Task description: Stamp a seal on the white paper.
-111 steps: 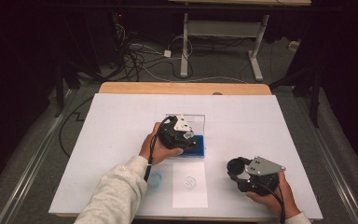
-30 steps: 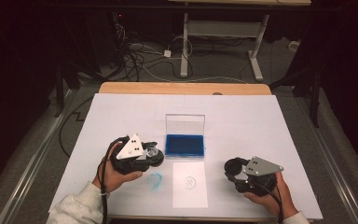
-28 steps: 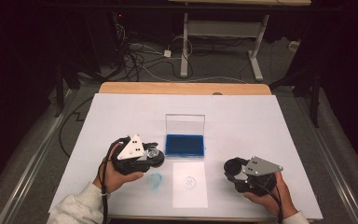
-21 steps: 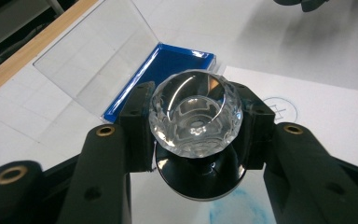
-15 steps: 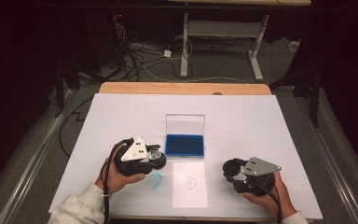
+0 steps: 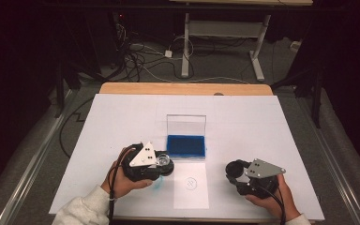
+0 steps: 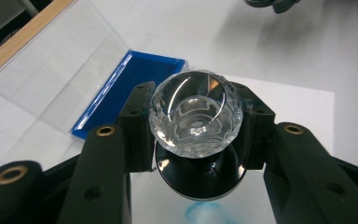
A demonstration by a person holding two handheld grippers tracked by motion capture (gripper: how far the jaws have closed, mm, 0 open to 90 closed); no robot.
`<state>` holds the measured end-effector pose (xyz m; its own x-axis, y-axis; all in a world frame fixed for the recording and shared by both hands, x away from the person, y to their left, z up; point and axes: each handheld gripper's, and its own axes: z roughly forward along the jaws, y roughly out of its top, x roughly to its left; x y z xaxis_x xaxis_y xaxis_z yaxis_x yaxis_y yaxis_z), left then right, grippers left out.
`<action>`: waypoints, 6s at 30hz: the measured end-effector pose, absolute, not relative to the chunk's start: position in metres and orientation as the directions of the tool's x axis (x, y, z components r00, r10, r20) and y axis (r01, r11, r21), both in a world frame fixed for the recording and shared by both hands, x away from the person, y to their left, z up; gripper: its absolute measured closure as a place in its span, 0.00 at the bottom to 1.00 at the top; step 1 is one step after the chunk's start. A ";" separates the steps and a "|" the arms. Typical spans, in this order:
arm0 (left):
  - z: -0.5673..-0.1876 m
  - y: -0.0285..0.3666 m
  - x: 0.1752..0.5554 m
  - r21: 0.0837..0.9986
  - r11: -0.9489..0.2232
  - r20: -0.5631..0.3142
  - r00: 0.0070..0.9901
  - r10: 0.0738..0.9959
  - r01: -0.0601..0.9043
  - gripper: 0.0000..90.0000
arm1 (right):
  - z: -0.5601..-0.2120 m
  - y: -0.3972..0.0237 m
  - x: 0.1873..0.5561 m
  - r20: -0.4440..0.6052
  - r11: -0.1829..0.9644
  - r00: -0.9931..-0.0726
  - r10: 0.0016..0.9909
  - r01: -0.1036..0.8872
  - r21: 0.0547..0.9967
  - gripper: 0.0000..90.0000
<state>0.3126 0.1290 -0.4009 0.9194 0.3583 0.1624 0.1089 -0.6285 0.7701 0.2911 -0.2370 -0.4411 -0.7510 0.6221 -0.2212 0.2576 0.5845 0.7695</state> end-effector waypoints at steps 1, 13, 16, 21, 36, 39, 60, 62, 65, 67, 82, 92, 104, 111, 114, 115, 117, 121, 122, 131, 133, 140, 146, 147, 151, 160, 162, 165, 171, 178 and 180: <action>-0.401 0.127 0.312 0.767 -0.633 0.162 0.923 0.350 0.106 0.61 | -0.442 -0.237 0.292 -0.223 0.588 -0.753 0.619 0.256 0.767 0.43; -0.403 0.106 0.312 0.765 -0.638 0.150 0.940 0.306 0.086 0.61 | -0.444 -0.236 0.292 -0.222 0.594 -0.753 0.619 0.264 0.760 0.43; -0.402 0.096 0.311 0.763 -0.643 0.151 0.948 0.282 0.070 0.61 | -0.443 -0.235 0.292 -0.225 0.598 -0.756 0.614 0.259 0.759 0.43; -0.400 0.087 0.311 0.767 -0.639 0.145 0.952 0.268 0.063 0.61 | -0.443 -0.235 0.292 -0.224 0.598 -0.755 0.616 0.263 0.757 0.43; -0.414 0.064 0.316 0.738 -0.670 0.098 0.969 0.228 0.082 0.61 | -0.444 -0.235 0.292 -0.226 0.603 -0.757 0.613 0.265 0.752 0.43; -0.417 0.061 0.315 0.729 -0.679 0.105 0.969 0.226 0.079 0.61 | -0.445 -0.235 0.292 -0.226 0.606 -0.758 0.612 0.265 0.750 0.43; -0.437 0.049 0.319 0.698 -0.711 0.090 0.975 0.205 0.085 0.61 | -0.446 -0.234 0.293 -0.222 0.613 -0.764 0.606 0.270 0.742 0.43; -0.438 0.049 0.319 0.697 -0.712 0.092 0.974 0.206 0.084 0.61 | -0.446 -0.234 0.293 -0.225 0.615 -0.764 0.604 0.269 0.741 0.43; -0.441 0.047 0.319 0.687 -0.722 0.096 0.975 0.201 0.081 0.61 | -0.447 -0.234 0.293 -0.225 0.618 -0.766 0.602 0.268 0.739 0.43; -0.441 0.047 0.319 0.681 -0.729 0.103 0.975 0.198 0.076 0.61 | -0.447 -0.234 0.292 -0.223 0.618 -0.768 0.600 0.268 0.739 0.43; -0.448 0.046 0.322 0.674 -0.735 0.104 0.975 0.198 0.077 0.61 | -0.448 -0.233 0.293 -0.222 0.630 -0.776 0.590 0.270 0.729 0.43; -0.449 0.049 0.323 0.662 -0.746 0.096 0.978 0.184 0.075 0.61 | -0.448 -0.233 0.292 -0.223 0.633 -0.778 0.587 0.270 0.726 0.43; -0.449 0.048 0.322 0.649 -0.757 0.107 0.978 0.178 0.067 0.61 | -0.449 -0.231 0.292 -0.220 0.639 -0.782 0.583 0.274 0.719 0.43; -0.450 0.049 0.323 0.654 -0.753 0.104 0.978 0.179 0.068 0.61 | -0.449 -0.231 0.292 -0.220 0.641 -0.785 0.579 0.272 0.718 0.43; -0.449 0.049 0.322 0.653 -0.755 0.106 0.978 0.180 0.068 0.61 | -0.449 -0.231 0.292 -0.217 0.639 -0.784 0.581 0.274 0.718 0.43; -0.449 0.048 0.322 0.651 -0.756 0.105 0.978 0.180 0.069 0.61 | -0.449 -0.231 0.292 -0.217 0.639 -0.785 0.580 0.274 0.719 0.43; -0.448 0.048 0.322 0.646 -0.760 0.105 0.978 0.179 0.070 0.61 | -0.449 -0.231 0.292 -0.217 0.640 -0.786 0.579 0.273 0.718 0.43; -0.448 0.048 0.323 0.647 -0.759 0.100 0.979 0.180 0.074 0.61 | -0.450 -0.231 0.292 -0.218 0.644 -0.788 0.576 0.272 0.715 0.43; -0.448 0.048 0.323 0.646 -0.760 0.100 0.979 0.178 0.073 0.61 | -0.450 -0.231 0.292 -0.219 0.644 -0.788 0.575 0.272 0.715 0.43; -0.449 0.048 0.323 0.647 -0.758 0.093 0.979 0.183 0.080 0.61 | -0.450 -0.230 0.292 -0.216 0.645 -0.791 0.573 0.273 0.714 0.43; -0.449 0.048 0.323 0.647 -0.758 0.092 0.979 0.184 0.081 0.61 | -0.450 -0.230 0.292 -0.216 0.647 -0.791 0.572 0.273 0.712 0.43; -0.449 0.048 0.323 0.649 -0.756 0.090 0.979 0.185 0.084 0.61 | -0.450 -0.230 0.292 -0.218 0.647 -0.791 0.572 0.272 0.712 0.43; -0.450 0.048 0.323 0.657 -0.749 0.084 0.978 0.189 0.089 0.61 | -0.450 -0.230 0.292 -0.218 0.647 -0.791 0.572 0.271 0.713 0.43; -0.450 0.048 0.323 0.655 -0.750 0.084 0.979 0.188 0.088 0.61 | -0.449 -0.230 0.291 -0.216 0.644 -0.789 0.575 0.274 0.714 0.43; -0.450 0.048 0.324 0.658 -0.748 0.082 0.979 0.189 0.090 0.61 | -0.449 -0.230 0.292 -0.215 0.645 -0.792 0.571 0.271 0.715 0.43; -0.450 0.048 0.324 0.649 -0.756 0.082 0.979 0.184 0.088 0.61 | -0.449 -0.229 0.291 -0.217 0.648 -0.795 0.567 0.268 0.713 0.43; -0.450 0.048 0.324 0.648 -0.757 0.084 0.979 0.184 0.087 0.61 | -0.449 -0.229 0.291 -0.218 0.647 -0.794 0.567 0.266 0.714 0.43; -0.450 0.048 0.324 0.650 -0.755 0.084 0.979 0.185 0.086 0.61 | -0.449 -0.229 0.291 -0.221 0.650 -0.795 0.564 0.263 0.713 0.43; -0.447 0.051 0.329 0.668 -0.733 0.048 0.976 0.213 0.127 0.61 | -0.450 -0.229 0.291 -0.215 0.644 -0.791 0.572 0.271 0.716 0.43; -0.413 0.071 0.329 0.761 -0.638 0.062 0.965 0.253 0.118 0.61 | -0.449 -0.231 0.292 -0.218 0.642 -0.789 0.575 0.270 0.717 0.43; -0.407 0.075 0.327 0.770 -0.629 0.078 0.962 0.261 0.108 0.61 | -0.449 -0.231 0.291 -0.220 0.642 -0.788 0.575 0.268 0.718 0.43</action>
